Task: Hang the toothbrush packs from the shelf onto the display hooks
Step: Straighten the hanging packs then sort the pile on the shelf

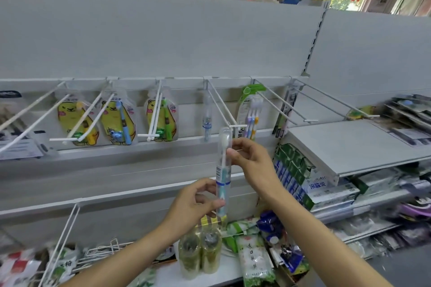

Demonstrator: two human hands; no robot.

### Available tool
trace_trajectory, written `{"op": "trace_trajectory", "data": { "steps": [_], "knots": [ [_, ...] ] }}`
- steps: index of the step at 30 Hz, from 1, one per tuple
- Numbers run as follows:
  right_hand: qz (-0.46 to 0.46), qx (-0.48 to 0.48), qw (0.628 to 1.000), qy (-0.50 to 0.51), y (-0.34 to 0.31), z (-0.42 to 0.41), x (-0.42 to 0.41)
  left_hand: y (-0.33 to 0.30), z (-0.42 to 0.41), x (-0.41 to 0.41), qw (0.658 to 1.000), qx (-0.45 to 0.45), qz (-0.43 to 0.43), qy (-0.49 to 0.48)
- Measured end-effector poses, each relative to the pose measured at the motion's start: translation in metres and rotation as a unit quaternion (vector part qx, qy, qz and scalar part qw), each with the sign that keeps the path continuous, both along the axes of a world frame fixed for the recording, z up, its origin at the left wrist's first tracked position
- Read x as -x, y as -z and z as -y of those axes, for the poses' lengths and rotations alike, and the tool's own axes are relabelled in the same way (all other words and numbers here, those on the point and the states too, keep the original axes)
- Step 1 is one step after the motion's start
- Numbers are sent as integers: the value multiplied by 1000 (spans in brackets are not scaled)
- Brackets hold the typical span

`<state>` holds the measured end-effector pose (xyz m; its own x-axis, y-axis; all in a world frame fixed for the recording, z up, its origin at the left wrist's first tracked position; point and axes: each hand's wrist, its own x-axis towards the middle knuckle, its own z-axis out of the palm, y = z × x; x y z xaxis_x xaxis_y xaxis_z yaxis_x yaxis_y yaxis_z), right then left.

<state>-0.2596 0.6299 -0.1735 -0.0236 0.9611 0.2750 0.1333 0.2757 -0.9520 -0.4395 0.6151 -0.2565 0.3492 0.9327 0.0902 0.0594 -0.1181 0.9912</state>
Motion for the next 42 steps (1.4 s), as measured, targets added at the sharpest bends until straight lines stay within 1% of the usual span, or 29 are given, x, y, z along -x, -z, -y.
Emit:
{"op": "trace_trajectory", "data": {
  "steps": [3, 6, 9, 10, 12, 15, 18, 23, 25, 28, 30, 32, 34, 37, 40, 42],
  "knots": [
    [21, 14, 1000, 12, -2, -34, 3, -2, -25, -8, 999, 10, 7, -34],
    [51, 24, 998, 42, 1, -75, 5, -6, -56, -17, 996, 14, -21, -82],
    [124, -2, 991, 54, 1, -116, 7, -8, -87, -24, 991, 29, -47, -125],
    [130, 0, 990, 55, 0, -127, 9, -8, -97, -24, 988, 32, -57, -140],
    [124, 8, 991, 52, -3, -146, 11, -8, -115, -24, 984, 27, -69, -159],
    [104, 8, 994, 36, -10, -164, 14, -8, -138, -22, 983, 16, -86, -163],
    [120, 0, 992, 30, -11, -176, 16, -8, -151, -21, 982, 27, -92, -165],
    [135, -10, 990, 28, -7, -179, 16, -5, -156, -20, 981, 19, -107, -161],
    [133, -10, 991, 32, -9, -177, 16, -5, -153, -22, 976, -2, -141, -165],
    [180, 0, 983, 28, -7, -171, 12, -5, -146, -18, 948, -67, -252, -184],
    [239, 22, 970, 35, 0, -165, 1, -7, -139, -11, 936, -86, -289, -183],
    [301, 19, 952, 45, 5, -150, -13, -10, -134, -4, 918, -126, -333, -173],
    [379, -28, 924, 44, 8, -129, -30, -15, -128, 2, 898, -194, -365, -153],
    [480, -105, 870, 33, 15, -95, -58, -27, -118, 3, 864, -305, -387, -103],
    [545, -161, 821, 55, 22, -58, -86, -33, -114, -5, 827, -398, -394, -53],
    [568, -179, 800, 74, 27, -37, -106, -36, -113, -17, 810, -444, -383, -13]
  ]
}}
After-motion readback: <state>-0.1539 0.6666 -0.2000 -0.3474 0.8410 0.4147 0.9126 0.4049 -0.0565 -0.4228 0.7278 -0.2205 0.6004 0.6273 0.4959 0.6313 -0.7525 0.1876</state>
